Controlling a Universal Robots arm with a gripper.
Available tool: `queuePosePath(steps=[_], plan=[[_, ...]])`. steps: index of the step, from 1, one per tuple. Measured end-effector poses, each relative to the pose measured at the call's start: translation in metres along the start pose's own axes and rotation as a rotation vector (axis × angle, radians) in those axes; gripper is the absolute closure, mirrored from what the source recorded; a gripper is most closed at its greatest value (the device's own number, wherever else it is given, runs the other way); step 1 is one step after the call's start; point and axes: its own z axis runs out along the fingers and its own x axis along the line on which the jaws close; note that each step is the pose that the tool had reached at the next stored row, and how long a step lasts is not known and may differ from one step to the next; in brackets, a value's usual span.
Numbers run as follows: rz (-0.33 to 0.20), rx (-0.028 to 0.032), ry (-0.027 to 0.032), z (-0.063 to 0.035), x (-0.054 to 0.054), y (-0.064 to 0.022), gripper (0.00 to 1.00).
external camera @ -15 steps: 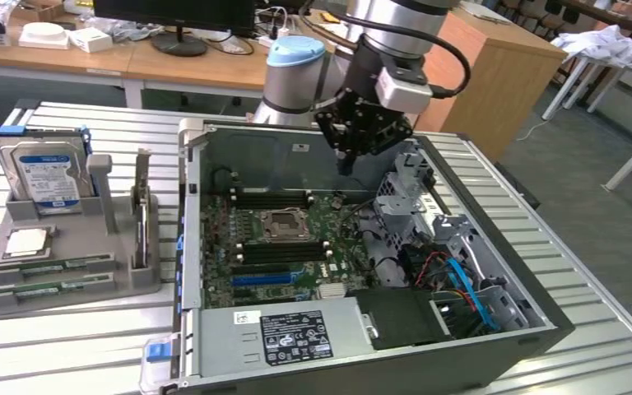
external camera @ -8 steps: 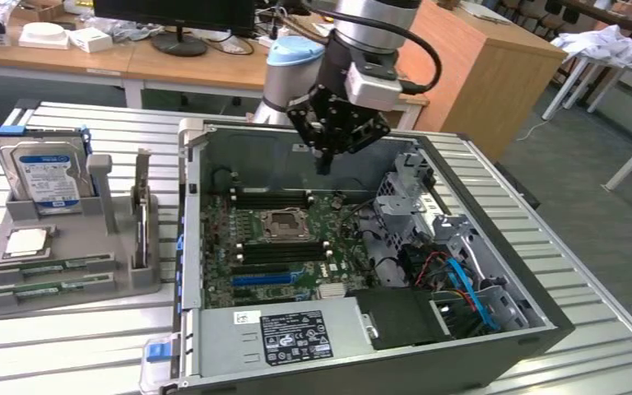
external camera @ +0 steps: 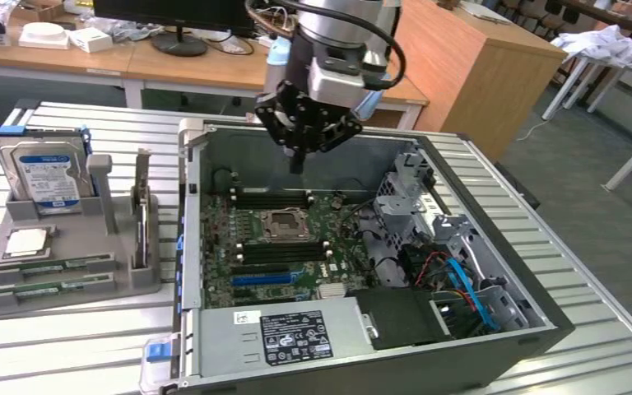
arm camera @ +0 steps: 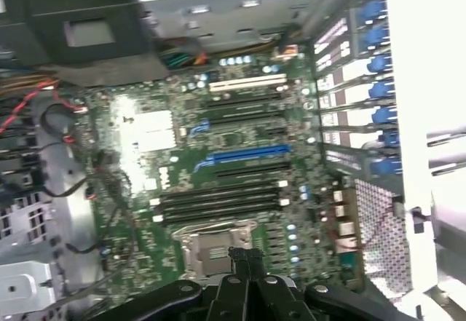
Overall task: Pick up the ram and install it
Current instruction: 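Reach for the ram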
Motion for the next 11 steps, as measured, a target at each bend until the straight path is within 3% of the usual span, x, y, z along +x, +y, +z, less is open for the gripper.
queuePosePath(steps=[11], plan=[[0.0, 0.0, 0.0, 0.0005, -0.049, 0.0079, 0.9]])
